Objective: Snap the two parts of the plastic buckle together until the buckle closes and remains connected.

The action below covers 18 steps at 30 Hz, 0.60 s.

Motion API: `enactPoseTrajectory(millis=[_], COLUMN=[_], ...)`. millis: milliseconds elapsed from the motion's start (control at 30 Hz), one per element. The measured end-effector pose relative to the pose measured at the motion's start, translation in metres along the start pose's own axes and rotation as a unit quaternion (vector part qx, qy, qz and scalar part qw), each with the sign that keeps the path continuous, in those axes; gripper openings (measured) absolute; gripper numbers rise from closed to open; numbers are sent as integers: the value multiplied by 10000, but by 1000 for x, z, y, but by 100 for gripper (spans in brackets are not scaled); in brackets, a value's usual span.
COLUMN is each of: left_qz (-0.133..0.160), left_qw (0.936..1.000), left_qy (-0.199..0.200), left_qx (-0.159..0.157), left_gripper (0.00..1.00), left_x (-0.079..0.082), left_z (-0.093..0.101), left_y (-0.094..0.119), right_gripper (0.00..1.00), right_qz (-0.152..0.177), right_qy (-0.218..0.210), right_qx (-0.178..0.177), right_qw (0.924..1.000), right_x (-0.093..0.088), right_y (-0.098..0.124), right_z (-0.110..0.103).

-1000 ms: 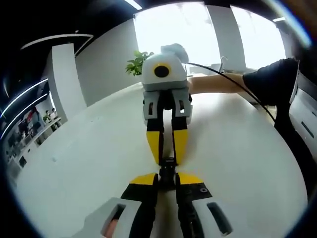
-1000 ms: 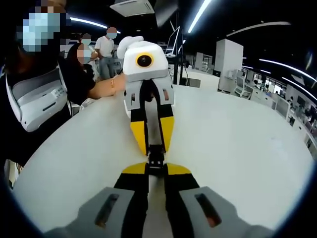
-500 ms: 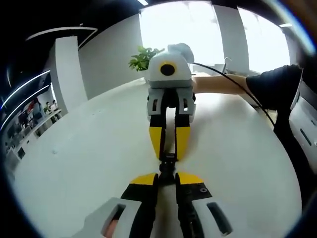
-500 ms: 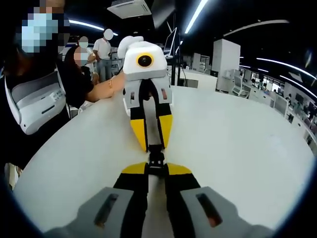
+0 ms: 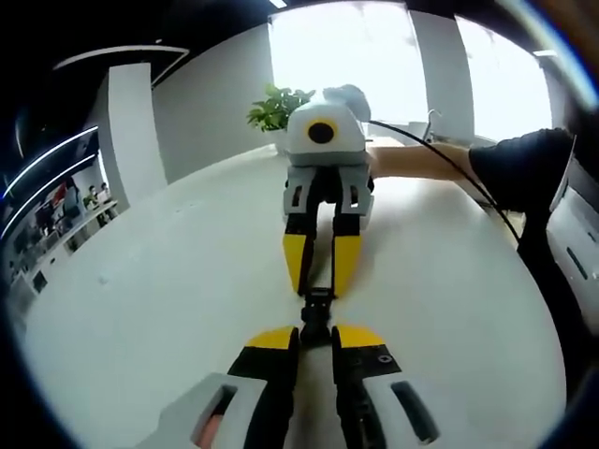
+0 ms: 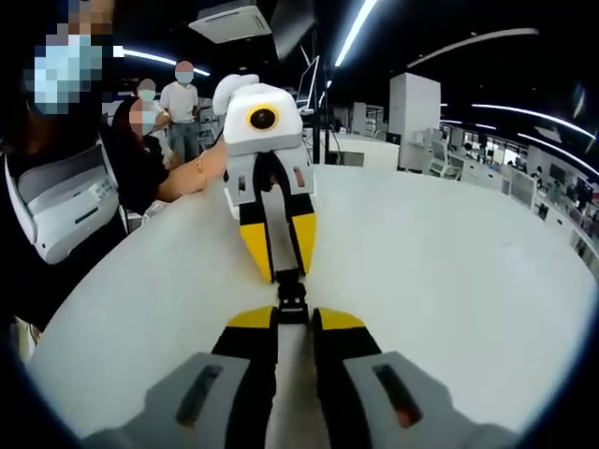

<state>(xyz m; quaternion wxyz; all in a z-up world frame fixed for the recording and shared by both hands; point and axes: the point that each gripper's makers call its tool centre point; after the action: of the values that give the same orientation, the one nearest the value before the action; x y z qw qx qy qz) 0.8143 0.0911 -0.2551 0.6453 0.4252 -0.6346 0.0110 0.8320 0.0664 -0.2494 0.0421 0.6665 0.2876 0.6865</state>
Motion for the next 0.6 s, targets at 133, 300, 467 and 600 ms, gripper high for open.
enactPoseTrajectory(millis=[133, 300, 467, 600], left_qz=[13, 42, 67, 123], left_qw=[10000, 10000, 10000, 9999], left_qy=[82, 22, -44, -65], left_qx=[-45, -18, -16, -81], left_gripper=[12, 12, 12, 11], left_x=[0, 0, 1, 1], left_z=[2, 2, 1, 1], left_y=[-1, -1, -1, -1], right_gripper=[13, 12, 11, 11], right_qz=[13, 11, -124, -185], right_qy=[-32, -34, 160, 291], right_qx=[-13, 1, 82, 219], right_qw=[10000, 10000, 9998, 9992], right_x=[-1, -1, -2, -3], right_y=[1, 1, 1, 2], right_z=[0, 0, 0, 1])
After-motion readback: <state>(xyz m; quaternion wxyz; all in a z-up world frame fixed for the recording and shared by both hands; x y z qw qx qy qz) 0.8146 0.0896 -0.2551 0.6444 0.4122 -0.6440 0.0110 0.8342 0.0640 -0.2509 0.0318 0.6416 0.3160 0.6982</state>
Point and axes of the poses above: the point that each gripper's makers call its tool centre point, and the gripper's own axes: y roughly backward along the fingers, z roughly to its right, x roughly out of its top, and after that the axes turned 13 degrees about x, right-handed
